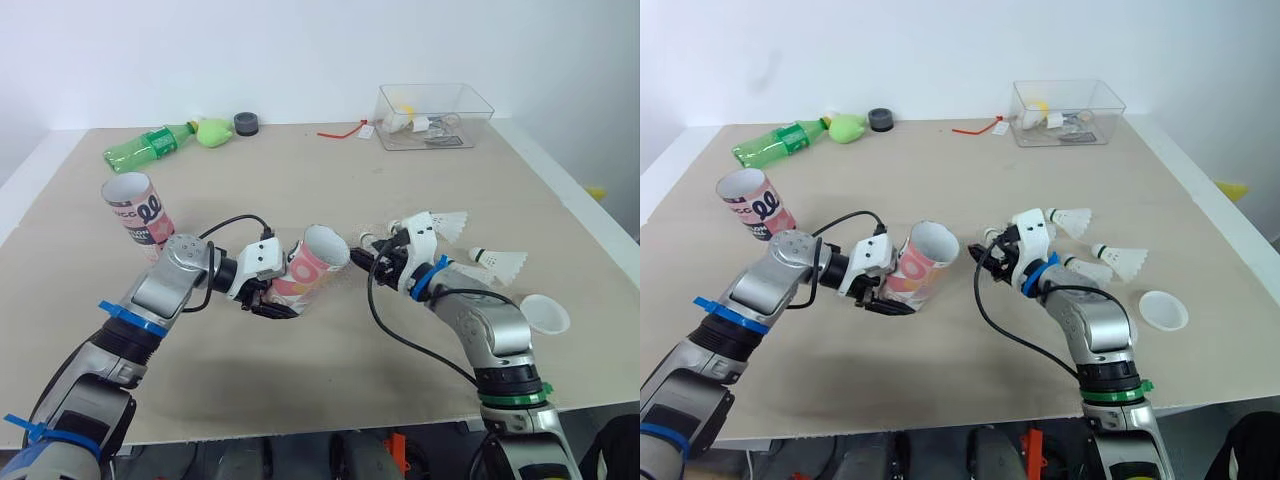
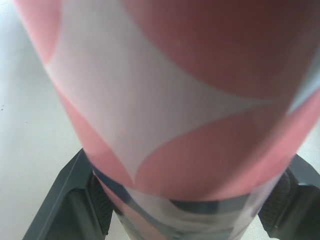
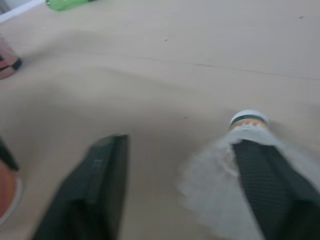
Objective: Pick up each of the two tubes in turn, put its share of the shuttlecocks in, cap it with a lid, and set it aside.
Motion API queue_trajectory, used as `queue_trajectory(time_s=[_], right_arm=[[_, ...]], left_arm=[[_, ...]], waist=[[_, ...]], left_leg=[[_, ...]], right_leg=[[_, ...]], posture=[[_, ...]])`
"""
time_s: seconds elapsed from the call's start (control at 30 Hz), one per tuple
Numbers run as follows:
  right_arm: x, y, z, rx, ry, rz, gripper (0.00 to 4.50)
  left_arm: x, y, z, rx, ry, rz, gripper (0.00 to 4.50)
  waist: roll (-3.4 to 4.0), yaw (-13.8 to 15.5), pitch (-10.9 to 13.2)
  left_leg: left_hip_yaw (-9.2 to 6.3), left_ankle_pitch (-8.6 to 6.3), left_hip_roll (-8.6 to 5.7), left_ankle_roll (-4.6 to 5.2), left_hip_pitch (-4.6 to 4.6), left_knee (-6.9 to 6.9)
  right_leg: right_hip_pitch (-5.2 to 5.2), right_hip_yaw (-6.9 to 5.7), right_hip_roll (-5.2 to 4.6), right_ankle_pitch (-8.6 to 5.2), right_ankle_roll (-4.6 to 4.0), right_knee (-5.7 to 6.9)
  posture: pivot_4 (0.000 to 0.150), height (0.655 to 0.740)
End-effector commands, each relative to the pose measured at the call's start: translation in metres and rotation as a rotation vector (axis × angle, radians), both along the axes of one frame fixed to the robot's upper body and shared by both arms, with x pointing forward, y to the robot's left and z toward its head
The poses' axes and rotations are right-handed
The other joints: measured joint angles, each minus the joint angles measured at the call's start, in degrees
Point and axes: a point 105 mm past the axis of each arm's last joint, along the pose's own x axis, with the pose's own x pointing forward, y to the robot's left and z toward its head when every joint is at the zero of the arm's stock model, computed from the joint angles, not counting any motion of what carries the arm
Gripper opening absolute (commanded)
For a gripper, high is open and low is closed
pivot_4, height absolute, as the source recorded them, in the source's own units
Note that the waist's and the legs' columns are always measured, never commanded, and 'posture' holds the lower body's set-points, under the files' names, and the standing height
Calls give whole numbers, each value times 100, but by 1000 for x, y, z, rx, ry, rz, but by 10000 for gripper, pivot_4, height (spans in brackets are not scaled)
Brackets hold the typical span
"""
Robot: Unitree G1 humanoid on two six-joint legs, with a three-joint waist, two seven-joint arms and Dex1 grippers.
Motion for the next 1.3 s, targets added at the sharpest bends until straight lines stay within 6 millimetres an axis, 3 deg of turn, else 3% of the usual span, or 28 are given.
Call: queue_trajectory(time_s=[0.03,0.13,0.17,0.23,0.87,1.1,1.3], right_arm=[[8,-6,13,3,-54,-29,18869],[9,-7,12,-5,-50,-27,10483],[10,-7,12,-7,-48,-27,4848],[11,-7,11,-9,-45,-27,2284],[-1,-13,34,-54,-155,76,2284],[3,-16,14,-64,-109,46,2284],[10,-12,13,-24,-94,31,2284]], left_arm=[[1,0,7,-16,-35,-1,30300],[1,-1,7,-19,-37,1,30300],[1,-1,7,-20,-37,2,30300],[2,-1,6,-21,-37,4,30300],[7,4,5,-22,-39,17,30300],[7,4,3,-24,-30,14,30300],[7,5,3,-22,-29,19,30300]], waist=[[0,0,0],[0,0,0],[0,0,0],[0,0,0],[0,1,0],[0,1,0],[0,1,0]], left_leg=[[0,0,0,0,0,0],[2,0,-1,0,0,0],[1,0,-1,0,-1,0],[1,0,-1,0,0,0],[1,0,-1,0,0,0],[1,0,0,0,2,0],[2,0,0,0,3,0]], right_leg=[[0,0,0,0,0,0],[0,2,-1,0,0,0],[0,1,-2,0,0,0],[0,1,-2,0,0,0],[0,1,-1,0,1,0],[2,1,-1,0,0,0],[2,1,0,1,1,0]], posture=[[1500,7400],[1500,7400],[1500,7400],[1500,7400],[1500,7400],[1500,7400],[1500,7400]])
